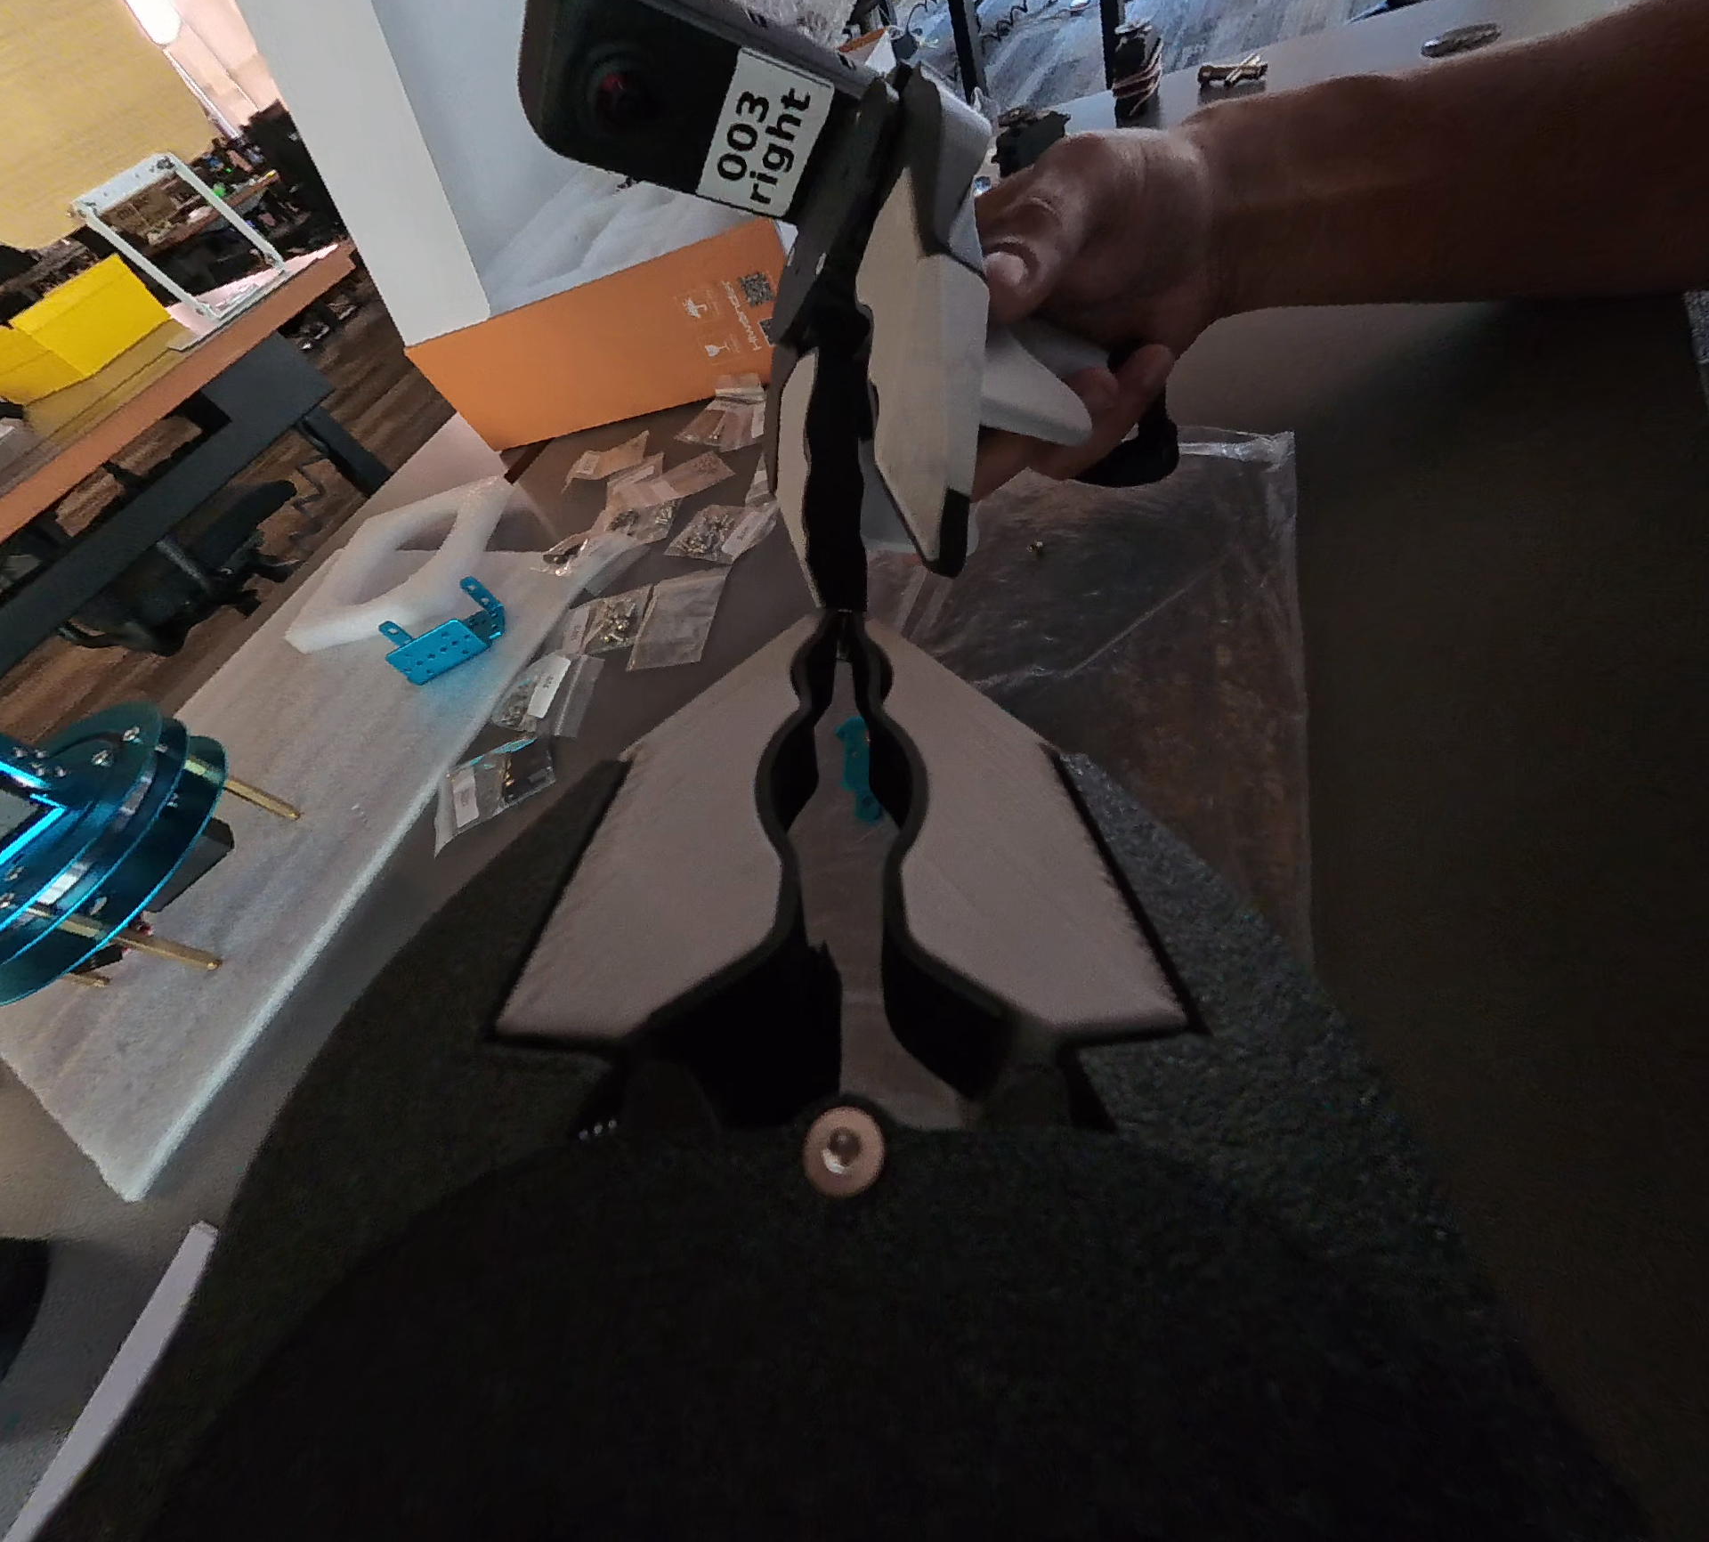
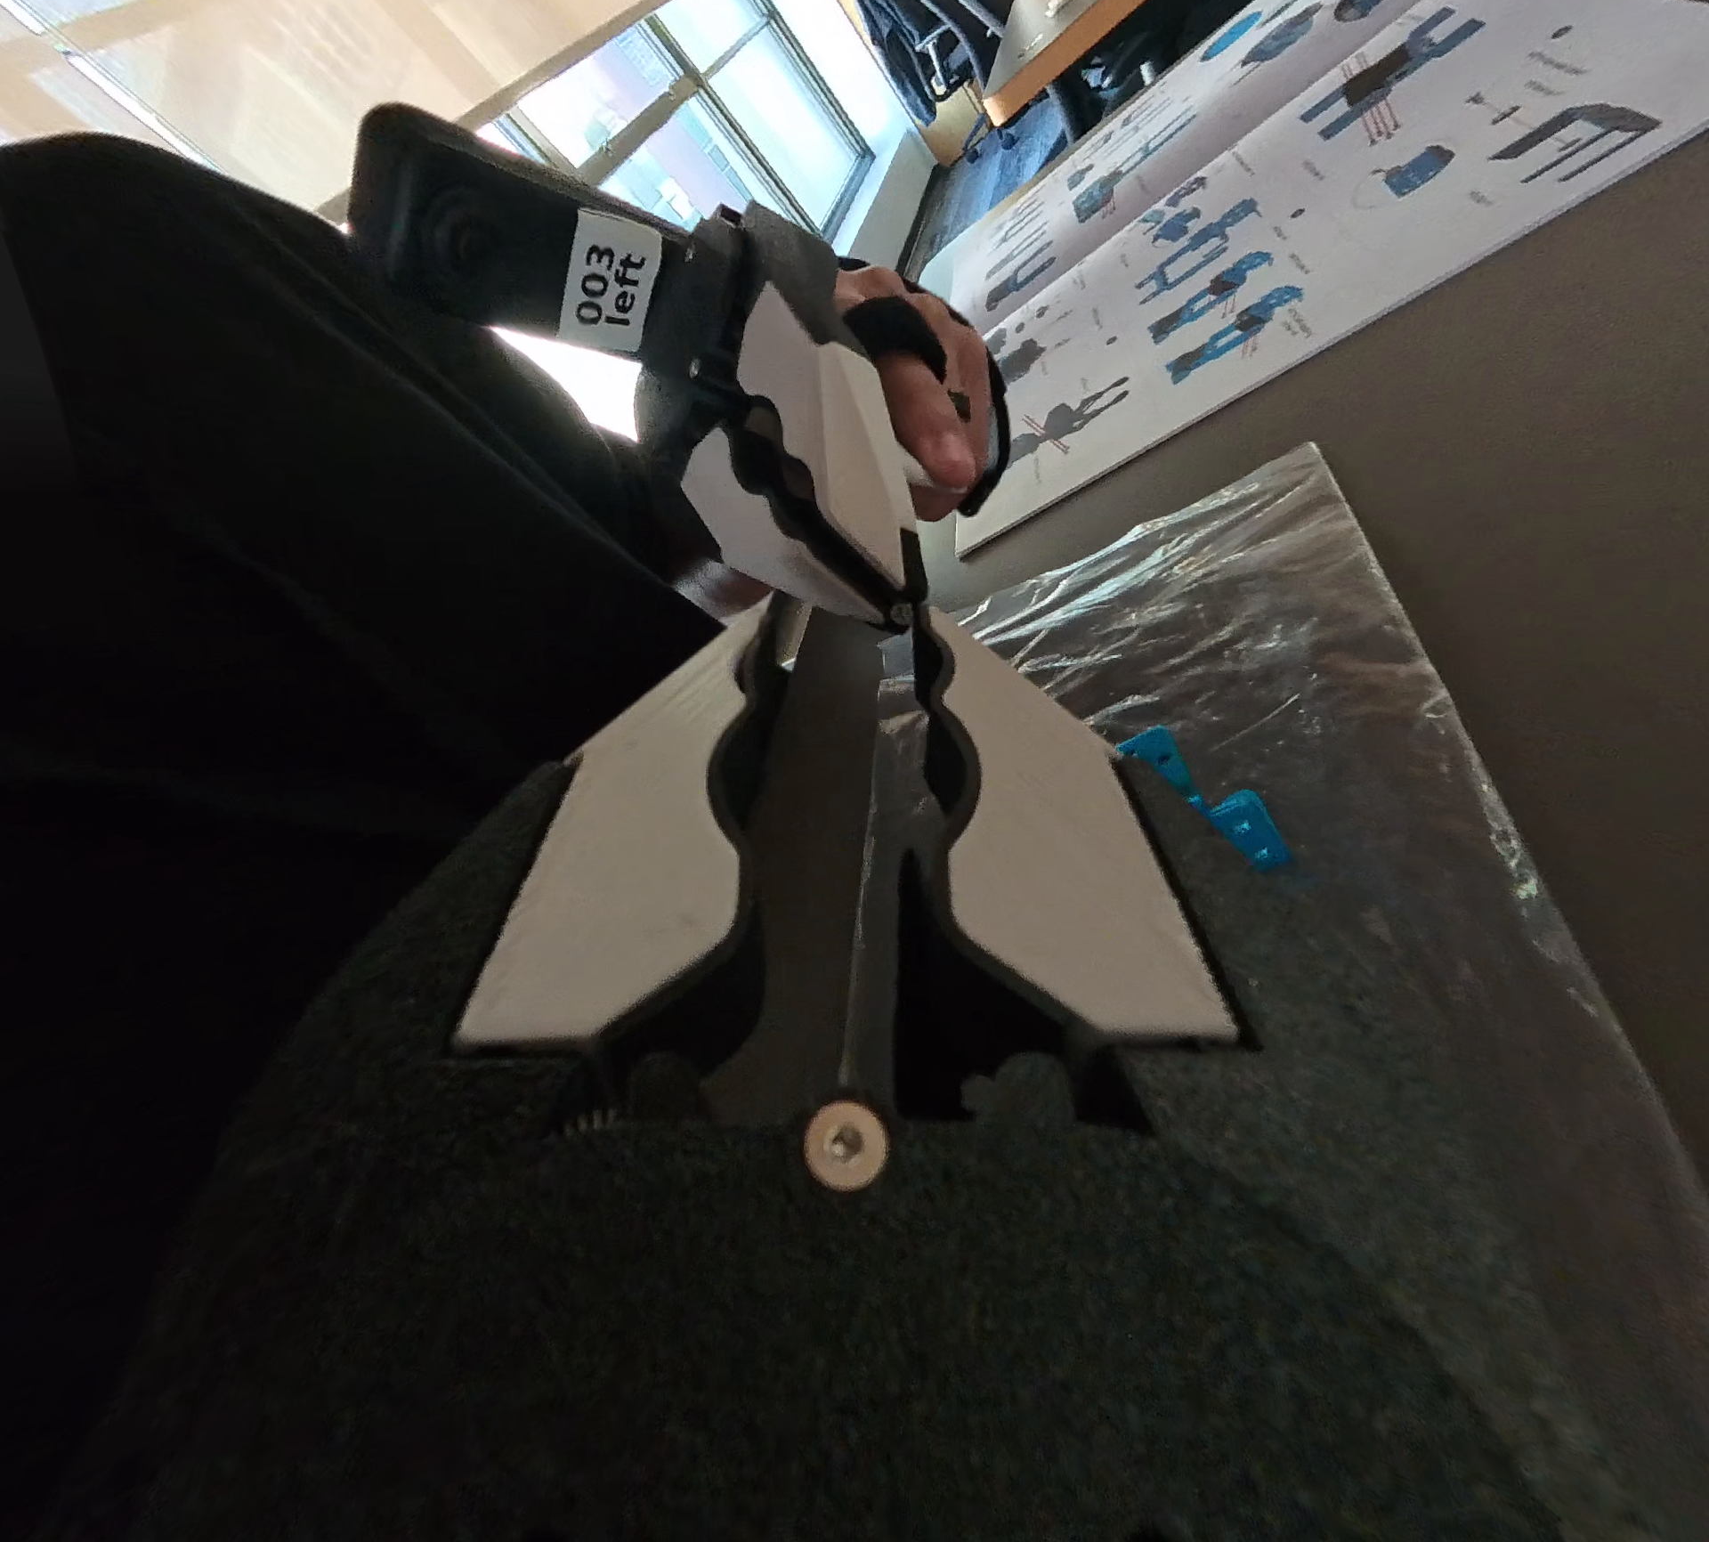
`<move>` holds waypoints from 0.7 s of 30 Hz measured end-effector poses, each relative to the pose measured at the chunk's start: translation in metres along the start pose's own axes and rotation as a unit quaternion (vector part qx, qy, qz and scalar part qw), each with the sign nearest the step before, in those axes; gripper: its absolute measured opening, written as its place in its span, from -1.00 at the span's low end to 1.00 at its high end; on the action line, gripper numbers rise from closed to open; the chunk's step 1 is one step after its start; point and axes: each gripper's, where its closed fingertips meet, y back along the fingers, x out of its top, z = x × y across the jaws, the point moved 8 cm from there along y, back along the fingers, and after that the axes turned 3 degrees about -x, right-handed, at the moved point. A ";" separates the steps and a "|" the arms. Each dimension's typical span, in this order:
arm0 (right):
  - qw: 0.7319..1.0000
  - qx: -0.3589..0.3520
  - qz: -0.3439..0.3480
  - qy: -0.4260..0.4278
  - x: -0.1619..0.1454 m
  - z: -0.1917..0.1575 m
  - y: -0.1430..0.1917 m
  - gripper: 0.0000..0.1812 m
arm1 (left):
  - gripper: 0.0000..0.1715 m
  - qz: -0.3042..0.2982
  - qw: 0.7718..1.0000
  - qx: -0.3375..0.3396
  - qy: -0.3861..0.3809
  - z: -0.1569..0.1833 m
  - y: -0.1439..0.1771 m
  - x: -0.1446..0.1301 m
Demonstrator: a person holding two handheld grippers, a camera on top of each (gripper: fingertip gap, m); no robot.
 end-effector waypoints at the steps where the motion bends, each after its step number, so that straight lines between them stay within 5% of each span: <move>1: 1.000 0.001 -0.001 0.001 -0.001 0.000 0.001 -0.69 | -0.97 0.000 1.000 -0.001 -0.003 0.001 0.000 0.001; 13: 0.994 0.100 0.037 -0.037 0.001 -0.009 0.006 -0.94 | -0.97 0.046 0.995 0.003 -0.093 0.011 0.007 0.023; 21: 0.989 0.132 0.044 -0.048 0.000 -0.010 0.006 -0.95 | -0.97 0.063 0.995 -0.014 -0.070 0.012 0.010 0.027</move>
